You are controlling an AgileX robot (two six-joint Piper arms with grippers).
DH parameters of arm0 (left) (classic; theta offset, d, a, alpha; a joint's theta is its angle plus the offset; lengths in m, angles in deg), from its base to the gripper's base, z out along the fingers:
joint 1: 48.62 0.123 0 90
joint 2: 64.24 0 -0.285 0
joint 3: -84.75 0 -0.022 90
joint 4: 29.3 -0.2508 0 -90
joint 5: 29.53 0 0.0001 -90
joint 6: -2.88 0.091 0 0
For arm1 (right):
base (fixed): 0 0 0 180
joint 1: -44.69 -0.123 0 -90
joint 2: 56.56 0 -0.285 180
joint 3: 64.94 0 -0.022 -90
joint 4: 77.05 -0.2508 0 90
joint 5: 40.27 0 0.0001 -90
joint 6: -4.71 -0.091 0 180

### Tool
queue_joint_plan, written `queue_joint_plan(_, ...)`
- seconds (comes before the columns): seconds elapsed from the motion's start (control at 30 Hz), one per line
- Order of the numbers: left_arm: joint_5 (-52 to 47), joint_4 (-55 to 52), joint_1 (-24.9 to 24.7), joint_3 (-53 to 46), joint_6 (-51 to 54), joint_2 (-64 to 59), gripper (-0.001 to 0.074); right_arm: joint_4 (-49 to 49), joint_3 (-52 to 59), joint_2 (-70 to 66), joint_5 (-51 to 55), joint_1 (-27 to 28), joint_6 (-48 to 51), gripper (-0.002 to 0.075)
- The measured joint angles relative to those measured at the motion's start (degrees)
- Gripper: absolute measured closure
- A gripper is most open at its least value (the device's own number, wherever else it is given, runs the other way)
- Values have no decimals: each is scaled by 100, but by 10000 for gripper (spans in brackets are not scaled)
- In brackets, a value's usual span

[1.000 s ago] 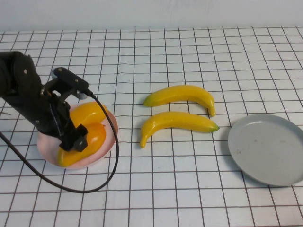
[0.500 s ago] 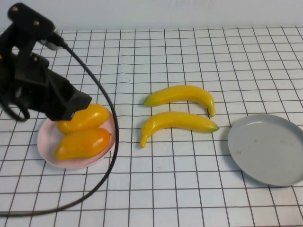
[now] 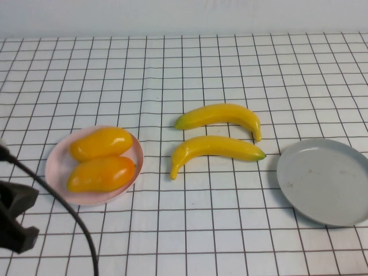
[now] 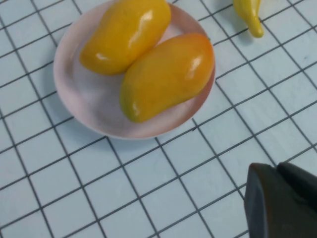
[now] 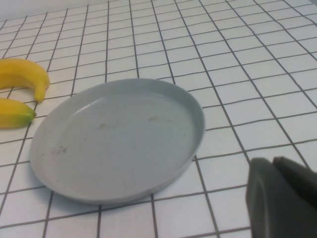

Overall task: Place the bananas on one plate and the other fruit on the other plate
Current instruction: Put another type of fruit in the right plate

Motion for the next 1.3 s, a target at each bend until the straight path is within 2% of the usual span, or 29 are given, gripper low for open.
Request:
queue_joint_plan(0.17, 258, -555, 0, -615, -955, 949, 737, 0, 0, 0, 0, 0, 0, 742)
queue_joint_plan(0.37, 1992, -1681, 58, -2052, -1973, 2417, 738, 0, 0, 0, 0, 0, 0, 742)
queue_joint_plan(0.53, 2630, -2368, 564, -3124, -2885, 3905, 738, 0, 0, 0, 0, 0, 0, 743)
queue_joint_plan(0.67, 2591, -2158, 1153, -3731, -2812, 4681, 738, 0, 0, 0, 0, 0, 0, 743)
queue_joint_plan(0.8, 2591, -1650, 1509, -4214, -2482, 4753, 738, 0, 0, 0, 0, 0, 0, 743)
queue_joint_plan(0.97, 2814, -1462, 1566, -4602, -2327, 4763, 738, 0, 3, 0, 0, 0, 0, 743)
queue_joint_plan(1.3, 2816, -1428, 1566, -4613, -2055, 4775, 738, 0, 3, 0, 0, 0, 0, 742)
